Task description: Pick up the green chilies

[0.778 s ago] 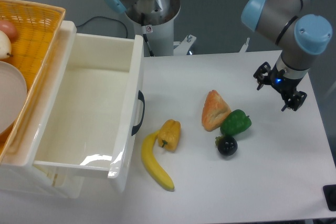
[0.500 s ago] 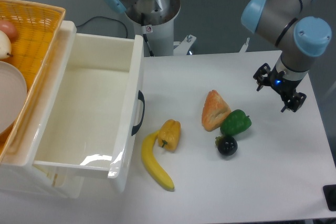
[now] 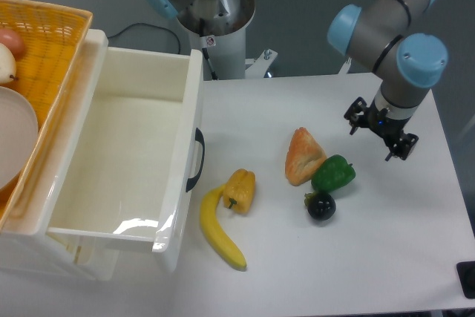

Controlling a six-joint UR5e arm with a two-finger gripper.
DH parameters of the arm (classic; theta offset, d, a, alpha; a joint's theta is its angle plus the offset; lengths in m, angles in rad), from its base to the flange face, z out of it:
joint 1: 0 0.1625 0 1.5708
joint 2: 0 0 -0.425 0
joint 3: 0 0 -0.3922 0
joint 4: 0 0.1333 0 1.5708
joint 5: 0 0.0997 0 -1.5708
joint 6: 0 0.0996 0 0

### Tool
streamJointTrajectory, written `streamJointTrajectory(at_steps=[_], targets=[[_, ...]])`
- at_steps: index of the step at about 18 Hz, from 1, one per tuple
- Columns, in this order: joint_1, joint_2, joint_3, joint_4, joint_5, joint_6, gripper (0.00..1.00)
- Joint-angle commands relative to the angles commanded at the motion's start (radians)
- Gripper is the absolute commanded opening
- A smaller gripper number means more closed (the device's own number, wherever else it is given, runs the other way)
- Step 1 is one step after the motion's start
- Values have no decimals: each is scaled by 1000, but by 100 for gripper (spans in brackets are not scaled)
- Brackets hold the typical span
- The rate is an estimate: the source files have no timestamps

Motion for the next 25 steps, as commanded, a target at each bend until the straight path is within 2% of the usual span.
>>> streamJointTrajectory(at_steps=[1,6,16,25], targets=[[3,0,-20,6,-17,0,100],[-5,2,-29,5,7,5,100],[-55,-44,50,6,7,-8,100],[-84,-71,51,9,13,-9,100]])
